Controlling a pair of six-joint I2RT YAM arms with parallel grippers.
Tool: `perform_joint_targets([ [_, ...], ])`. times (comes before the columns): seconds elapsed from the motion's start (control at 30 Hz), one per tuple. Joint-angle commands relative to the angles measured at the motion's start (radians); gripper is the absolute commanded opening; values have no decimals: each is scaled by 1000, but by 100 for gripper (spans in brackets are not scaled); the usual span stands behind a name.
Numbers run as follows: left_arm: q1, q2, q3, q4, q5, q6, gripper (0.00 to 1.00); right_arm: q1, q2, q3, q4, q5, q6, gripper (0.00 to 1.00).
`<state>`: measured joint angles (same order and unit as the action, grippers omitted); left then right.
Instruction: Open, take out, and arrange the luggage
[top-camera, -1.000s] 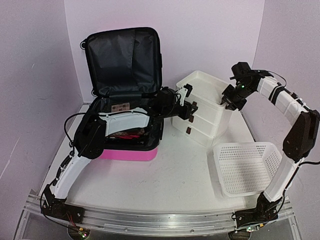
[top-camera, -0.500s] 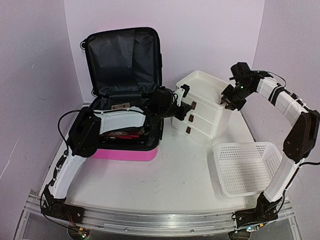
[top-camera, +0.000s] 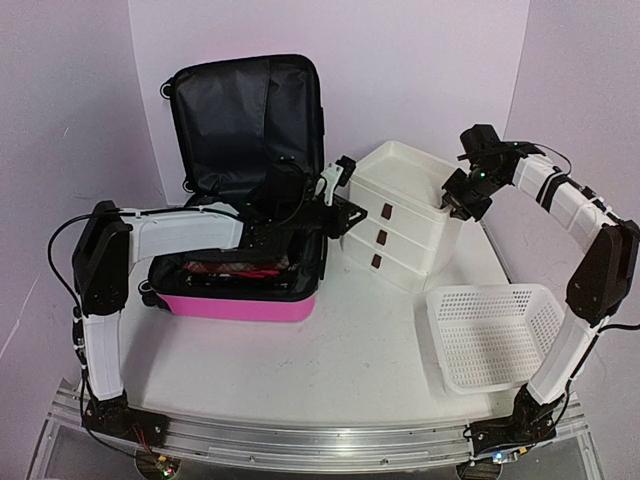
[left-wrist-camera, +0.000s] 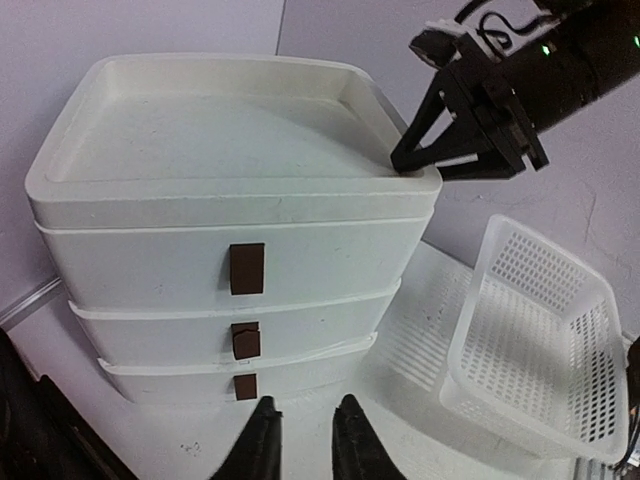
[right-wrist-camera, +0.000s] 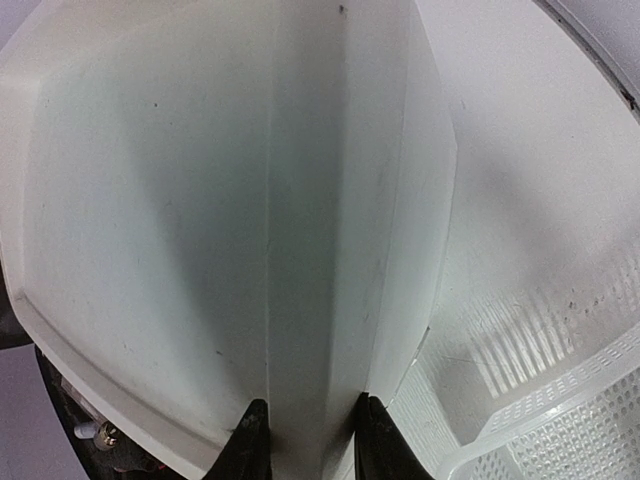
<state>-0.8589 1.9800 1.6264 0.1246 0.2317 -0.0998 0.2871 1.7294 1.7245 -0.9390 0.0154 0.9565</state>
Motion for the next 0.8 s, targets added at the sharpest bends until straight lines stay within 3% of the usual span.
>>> perform_joint_targets([
  [0.0, -2, 72, 92, 25, 26, 14, 44, 21, -3, -18, 27, -70, -9, 0],
  [0.03, -3, 108, 133, 24, 20, 21, 51, 22, -6, -22, 27, -77, -4, 0],
  [0.2, -3, 272, 327, 24, -12, 50, 59, 23, -22, -32, 29, -103, 17, 0],
  [0.27, -3, 325, 393, 24, -20, 68, 55, 25, -26, -35, 32, -108, 24, 0],
  [0.37, -3, 390, 475, 24, -50, 83, 42, 30, -26, -29, 33, -123, 27, 0],
  [0.6, -2, 505, 638, 22, -59, 83, 47, 36, -26, -17, 35, -128, 31, 0],
  [0.77, -5, 556, 709, 22, -105, 83, 37, 43, -30, -24, 36, -127, 32, 0],
])
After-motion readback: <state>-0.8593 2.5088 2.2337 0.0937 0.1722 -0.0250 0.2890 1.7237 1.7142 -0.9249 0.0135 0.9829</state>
